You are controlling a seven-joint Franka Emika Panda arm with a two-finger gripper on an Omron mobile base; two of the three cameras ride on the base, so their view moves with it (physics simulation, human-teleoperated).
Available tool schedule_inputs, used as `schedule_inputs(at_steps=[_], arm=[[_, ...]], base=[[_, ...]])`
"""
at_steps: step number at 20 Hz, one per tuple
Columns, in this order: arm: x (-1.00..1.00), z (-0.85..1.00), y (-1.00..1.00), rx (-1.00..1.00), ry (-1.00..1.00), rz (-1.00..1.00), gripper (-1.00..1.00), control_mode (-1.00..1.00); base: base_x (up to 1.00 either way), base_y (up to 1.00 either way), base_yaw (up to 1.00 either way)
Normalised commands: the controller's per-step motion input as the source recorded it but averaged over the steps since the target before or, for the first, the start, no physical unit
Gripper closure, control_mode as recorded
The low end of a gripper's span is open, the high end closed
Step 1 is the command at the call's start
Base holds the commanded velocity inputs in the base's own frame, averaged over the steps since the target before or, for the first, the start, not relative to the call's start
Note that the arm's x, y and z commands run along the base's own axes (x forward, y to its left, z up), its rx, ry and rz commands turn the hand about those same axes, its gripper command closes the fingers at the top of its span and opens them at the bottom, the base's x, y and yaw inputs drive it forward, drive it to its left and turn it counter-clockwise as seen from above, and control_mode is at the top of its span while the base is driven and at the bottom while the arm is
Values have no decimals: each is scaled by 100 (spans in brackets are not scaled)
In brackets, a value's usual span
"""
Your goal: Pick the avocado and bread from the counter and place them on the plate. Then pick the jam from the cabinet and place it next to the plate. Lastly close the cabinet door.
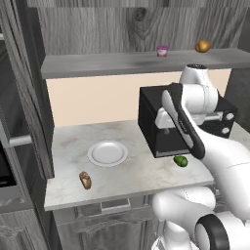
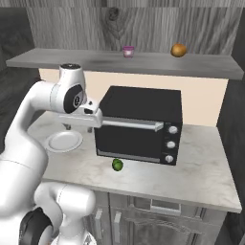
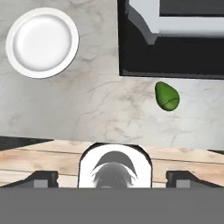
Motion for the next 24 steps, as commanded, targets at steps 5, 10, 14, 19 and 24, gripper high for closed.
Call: schedule_inputs(at_steps=[5,10,14,19,24], arm=[[-23,0,-42,0,5,0,-100,-100],[-2,-7,-35,-1,13,0,-100,-100],[0,-30,-34,-5,10,0,-100,-100],[0,-55,-45,-7,2,0,-100,-100],[-3,-52,-28,-2,1,0,-100,-100]], base=[[0,0,0],[0,0,0],[0,0,0],[0,0,0],[0,0,0]])
